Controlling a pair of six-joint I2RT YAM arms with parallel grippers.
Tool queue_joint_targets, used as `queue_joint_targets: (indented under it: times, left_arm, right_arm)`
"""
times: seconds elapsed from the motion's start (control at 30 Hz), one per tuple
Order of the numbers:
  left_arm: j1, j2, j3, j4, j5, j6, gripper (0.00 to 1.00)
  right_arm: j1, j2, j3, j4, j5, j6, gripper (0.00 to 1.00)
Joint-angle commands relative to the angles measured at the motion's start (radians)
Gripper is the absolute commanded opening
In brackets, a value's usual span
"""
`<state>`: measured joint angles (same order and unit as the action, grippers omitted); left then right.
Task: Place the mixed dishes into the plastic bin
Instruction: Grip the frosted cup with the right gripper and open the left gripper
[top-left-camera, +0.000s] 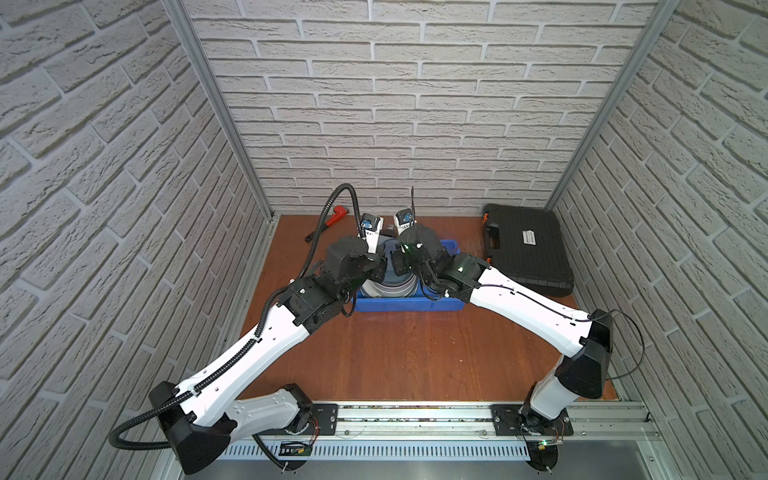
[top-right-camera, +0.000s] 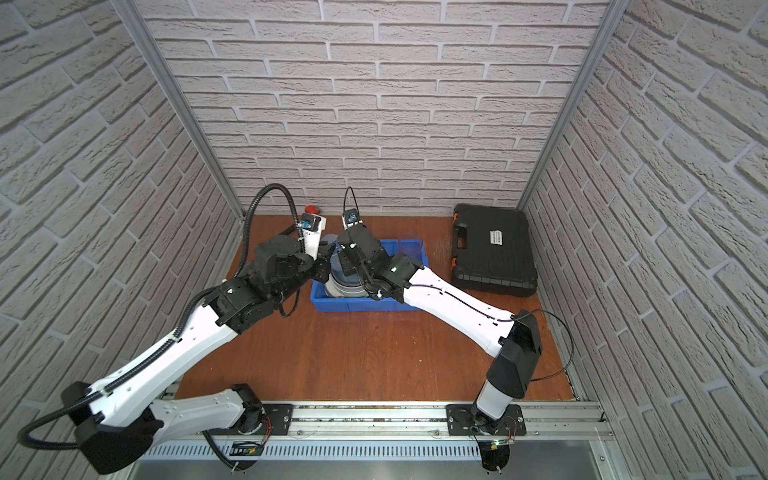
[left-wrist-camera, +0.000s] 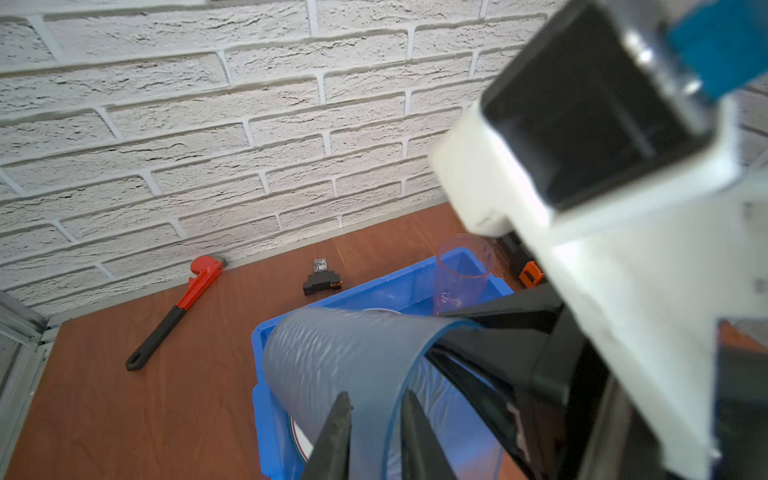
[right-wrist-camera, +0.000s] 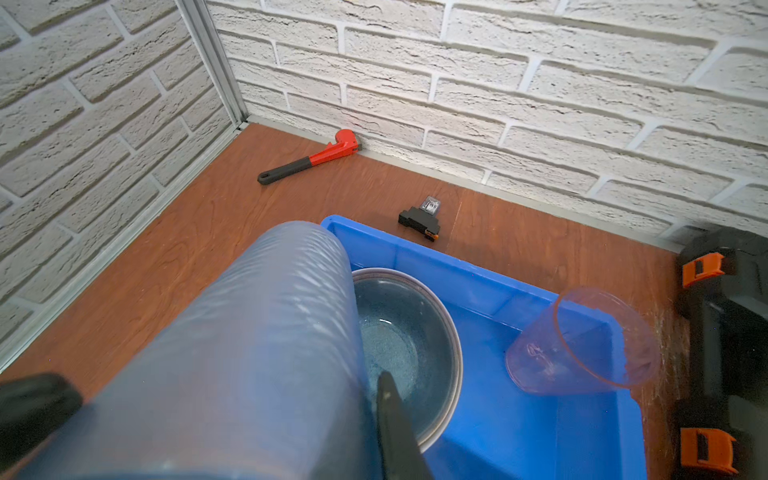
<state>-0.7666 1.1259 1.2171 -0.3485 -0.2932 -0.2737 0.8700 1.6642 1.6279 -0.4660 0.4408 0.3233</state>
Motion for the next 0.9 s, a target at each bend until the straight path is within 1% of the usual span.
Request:
queue_joint_targets:
  times: [0.0, 0.1, 0.17, 0.3, 0.4, 0.5, 0.63, 0.87]
  left_arm:
    - [-0.005, -0.041, -0.014, 0.073, 0.022, -0.017, 0.24]
    - [-0.006, -0.059, -0.023, 0.06, 0.01, -0.022, 0.25]
    - [-0.005, -0.073, -0.031, 0.057, 0.008, -0.03, 0.28]
    - [-0.005, -0.095, -0.034, 0.049, 0.031, -0.045, 0.31]
    - [-0.006, -0.115, -0.028, 0.032, 0.038, -0.046, 0.37]
    - [-0.005, -0.14, -0.038, 0.01, 0.023, -0.026, 0.5]
    - [-0.001, -0.187, -0.076, -0.004, -0.024, -0.012, 0.66]
    - [0.007, -0.282, -0.146, -0.032, -0.093, 0.0, 0.86]
  right_arm:
    - [0.007, -0.043, -0.022, 0.063, -0.027, 0.014, 0.06]
    - [0.003, -0.066, -0.046, 0.069, -0.025, 0.011, 0.06]
    - [0.0, -0.079, -0.058, 0.073, -0.024, 0.008, 0.06]
    - [-0.006, -0.098, -0.075, 0.077, -0.051, -0.014, 0.06]
    - [-0.009, -0.117, -0.08, 0.056, -0.08, -0.057, 0.06]
    - [-0.022, -0.147, -0.08, 0.007, -0.108, -0.102, 0.06]
    - [-0.066, -0.187, -0.065, -0.097, -0.167, -0.146, 0.06]
    - [-0.158, -0.265, -0.087, -0.235, -0.161, -0.218, 0.06]
